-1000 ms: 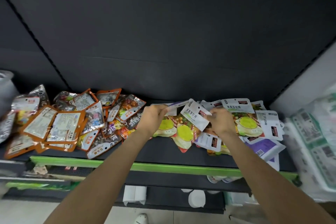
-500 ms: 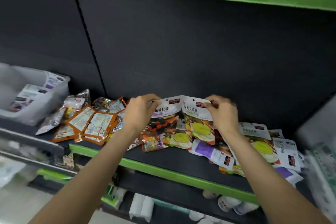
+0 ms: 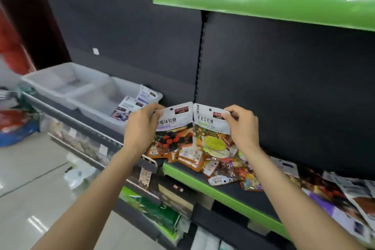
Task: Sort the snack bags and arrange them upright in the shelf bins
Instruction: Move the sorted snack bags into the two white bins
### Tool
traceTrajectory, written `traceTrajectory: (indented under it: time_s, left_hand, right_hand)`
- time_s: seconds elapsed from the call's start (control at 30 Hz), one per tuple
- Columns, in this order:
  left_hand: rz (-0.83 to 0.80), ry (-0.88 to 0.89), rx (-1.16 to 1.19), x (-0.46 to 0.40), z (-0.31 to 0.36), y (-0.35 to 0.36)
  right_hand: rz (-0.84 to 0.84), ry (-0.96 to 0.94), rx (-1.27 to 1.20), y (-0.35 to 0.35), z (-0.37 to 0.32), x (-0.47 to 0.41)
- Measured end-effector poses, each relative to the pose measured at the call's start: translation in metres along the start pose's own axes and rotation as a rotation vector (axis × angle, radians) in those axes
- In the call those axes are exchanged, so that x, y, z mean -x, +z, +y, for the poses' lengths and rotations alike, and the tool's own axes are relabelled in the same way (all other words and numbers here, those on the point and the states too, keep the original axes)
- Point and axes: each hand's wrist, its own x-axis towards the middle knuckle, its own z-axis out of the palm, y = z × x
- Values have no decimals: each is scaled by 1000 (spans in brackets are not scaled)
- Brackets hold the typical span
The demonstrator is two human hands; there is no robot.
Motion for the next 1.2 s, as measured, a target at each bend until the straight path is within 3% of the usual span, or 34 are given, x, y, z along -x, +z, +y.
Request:
traceTrajectory:
  time_s: [0.27,0.53,0.63,0.83,0.93,1.1,1.2]
  left_hand:
    - [66,-78,-18,-73,-132,-92]
    - [32,-87,-57,-157,-205,-99]
    - [-94,-22,-92,-191,-230,-84]
    - [-536,71,-38,-244,-278,-56]
    - [-634,30,-39,-255,-290,-39]
    - [-640,-124,35,-261,-311,-14]
    - [-791,-223,51,-260,-326,-5]
  right_hand:
    - [117,60,-51,132,-97,-10]
    - [131,72,-22,212,-134,-52]
    - [149,96,-22,236,-138,-76]
    - [149,74,17,272,-136,-112]
    - [130,83,29,282,-136,-119]
    - [172,68,31,289,-150,-124]
    - [241,50,75,291,-162,-123]
